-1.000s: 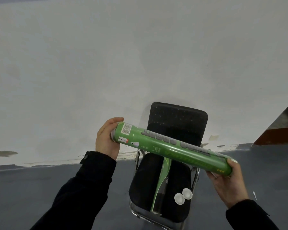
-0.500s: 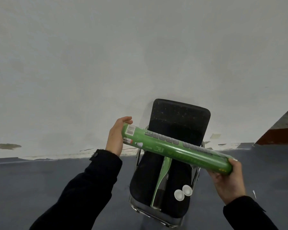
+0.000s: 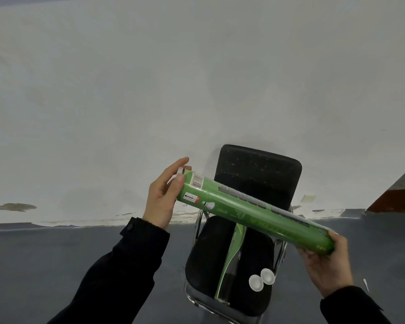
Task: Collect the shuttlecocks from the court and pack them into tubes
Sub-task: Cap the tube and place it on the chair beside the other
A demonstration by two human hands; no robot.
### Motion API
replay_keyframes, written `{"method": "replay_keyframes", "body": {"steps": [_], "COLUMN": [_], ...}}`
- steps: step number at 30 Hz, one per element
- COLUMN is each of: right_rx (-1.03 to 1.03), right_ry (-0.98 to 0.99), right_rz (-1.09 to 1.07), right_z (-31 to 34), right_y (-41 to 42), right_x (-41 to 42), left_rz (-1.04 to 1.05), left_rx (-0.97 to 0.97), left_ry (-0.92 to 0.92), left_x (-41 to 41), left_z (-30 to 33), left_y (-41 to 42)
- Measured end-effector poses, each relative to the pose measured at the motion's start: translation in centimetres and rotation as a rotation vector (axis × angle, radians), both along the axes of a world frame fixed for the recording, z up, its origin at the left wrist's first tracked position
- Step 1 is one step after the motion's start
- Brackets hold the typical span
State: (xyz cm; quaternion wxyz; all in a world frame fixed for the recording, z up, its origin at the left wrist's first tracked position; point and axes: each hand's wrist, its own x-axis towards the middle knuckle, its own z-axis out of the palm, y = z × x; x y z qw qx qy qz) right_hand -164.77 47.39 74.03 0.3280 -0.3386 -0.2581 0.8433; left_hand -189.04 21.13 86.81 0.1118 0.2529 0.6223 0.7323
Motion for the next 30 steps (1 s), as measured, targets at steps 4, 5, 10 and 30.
{"method": "replay_keyframes", "body": {"steps": [4,5,10,30], "right_rx": [0.017,0.021,0.041,-0.039], "right_ry": [0.021,0.026,0.038,0.046], "right_rz": [-0.003,-0.003,-0.003,-0.002], "right_z": [0.6,0.8,1.5,2.1], "right_y": [-0.1,-0.1,0.2,-0.6], "right_x": [-0.3,-0.4,-0.4,-1.9], "left_rz": [-0.023,-0.022,0.044,0.335], "left_rx": [0.003,0.001,-0.035,0.077], "left_ry": [0.052,0.057,0.141,0.323], "left_x": [-0.3,-0.3,-0.3,0.6], "left_z": [0.3,0.2,-0.6,3.1], "left_y": [-0.3,-0.3,-0.2,0.2]}}
